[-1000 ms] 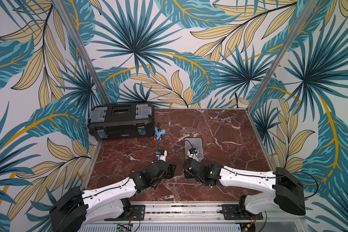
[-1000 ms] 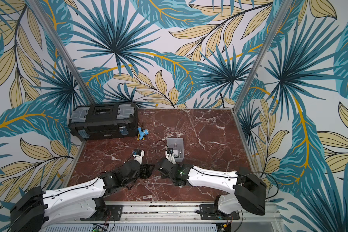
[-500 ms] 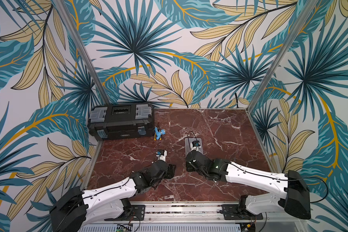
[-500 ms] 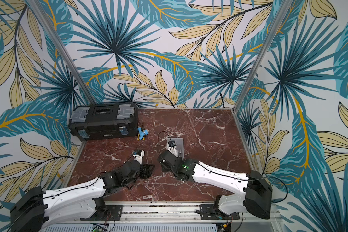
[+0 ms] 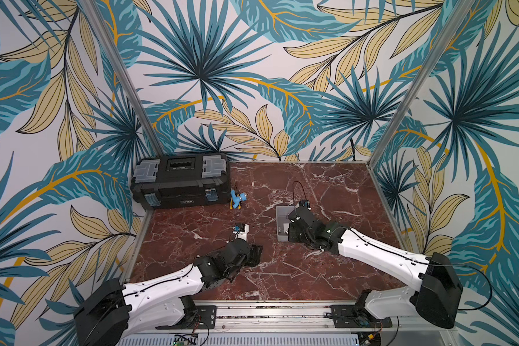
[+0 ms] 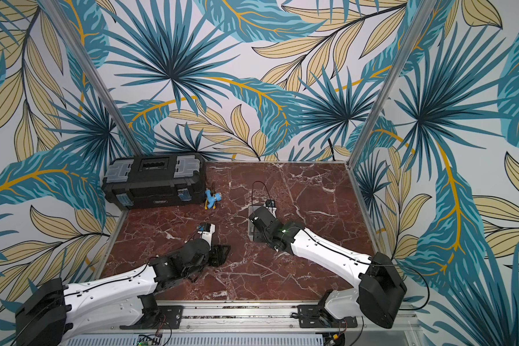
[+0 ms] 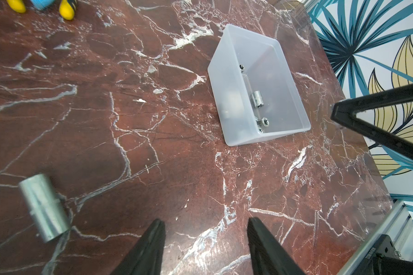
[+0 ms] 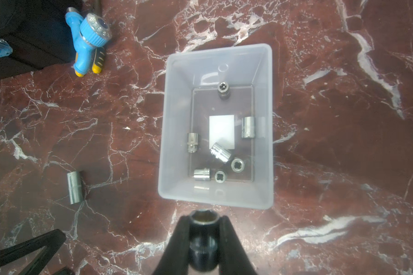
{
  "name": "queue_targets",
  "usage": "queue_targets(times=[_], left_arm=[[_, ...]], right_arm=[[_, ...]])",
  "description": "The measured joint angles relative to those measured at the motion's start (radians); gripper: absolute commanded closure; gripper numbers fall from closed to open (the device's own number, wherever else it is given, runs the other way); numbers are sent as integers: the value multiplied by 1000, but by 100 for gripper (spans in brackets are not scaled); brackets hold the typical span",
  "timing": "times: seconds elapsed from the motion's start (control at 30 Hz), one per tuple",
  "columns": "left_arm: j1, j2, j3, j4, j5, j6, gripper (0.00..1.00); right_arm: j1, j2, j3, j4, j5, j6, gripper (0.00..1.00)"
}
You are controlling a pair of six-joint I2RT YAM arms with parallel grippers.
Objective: Put the socket on the desktop into the storage box
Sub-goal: Place the socket head in the storage box.
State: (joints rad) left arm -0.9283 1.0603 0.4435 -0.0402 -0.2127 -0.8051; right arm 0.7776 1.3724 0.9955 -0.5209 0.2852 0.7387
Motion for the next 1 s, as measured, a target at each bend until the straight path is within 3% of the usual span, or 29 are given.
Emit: queue_targets(times=[0.73,1.0], left_arm=[[19,-1,-3,-9,-11,-14,40],[60,-40,11,-190,-100,-13,39]], right_arm=[[-105,143,104,-23,-97,-67,100],[-111,143,114,-35,-99,-68,100]])
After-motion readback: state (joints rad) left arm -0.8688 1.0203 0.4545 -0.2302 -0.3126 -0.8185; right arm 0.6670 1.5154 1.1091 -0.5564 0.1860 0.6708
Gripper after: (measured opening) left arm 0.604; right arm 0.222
